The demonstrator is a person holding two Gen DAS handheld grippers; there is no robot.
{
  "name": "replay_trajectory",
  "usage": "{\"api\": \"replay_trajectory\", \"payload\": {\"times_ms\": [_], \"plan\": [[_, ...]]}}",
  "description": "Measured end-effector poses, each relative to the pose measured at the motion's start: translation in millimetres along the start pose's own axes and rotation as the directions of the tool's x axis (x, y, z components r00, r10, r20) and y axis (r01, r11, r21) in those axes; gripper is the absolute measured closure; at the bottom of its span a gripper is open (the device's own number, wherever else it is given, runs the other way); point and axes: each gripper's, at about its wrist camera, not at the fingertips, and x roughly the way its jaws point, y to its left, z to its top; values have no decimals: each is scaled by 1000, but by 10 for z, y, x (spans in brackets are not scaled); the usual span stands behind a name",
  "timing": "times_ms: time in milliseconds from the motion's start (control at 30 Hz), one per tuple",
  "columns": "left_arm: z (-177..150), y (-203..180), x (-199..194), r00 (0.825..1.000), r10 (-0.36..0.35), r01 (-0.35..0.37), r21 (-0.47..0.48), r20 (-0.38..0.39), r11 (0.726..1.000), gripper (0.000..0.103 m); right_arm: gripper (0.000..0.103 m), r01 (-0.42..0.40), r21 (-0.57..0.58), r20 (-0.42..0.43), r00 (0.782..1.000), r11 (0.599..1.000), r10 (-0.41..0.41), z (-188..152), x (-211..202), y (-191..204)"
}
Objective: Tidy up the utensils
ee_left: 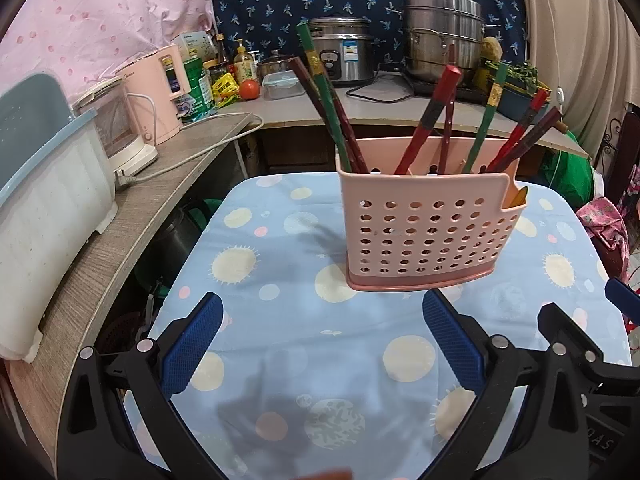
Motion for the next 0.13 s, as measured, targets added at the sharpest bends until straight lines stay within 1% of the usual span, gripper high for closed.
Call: {"api": "replay_trajectory", "payload": {"times_ms": [133], "plan": [[-2, 19, 29, 1000, -2, 1, -6, -5, 1000, 7, 7, 0, 2, 1, 1000, 1000, 0, 0, -2, -8]]}}
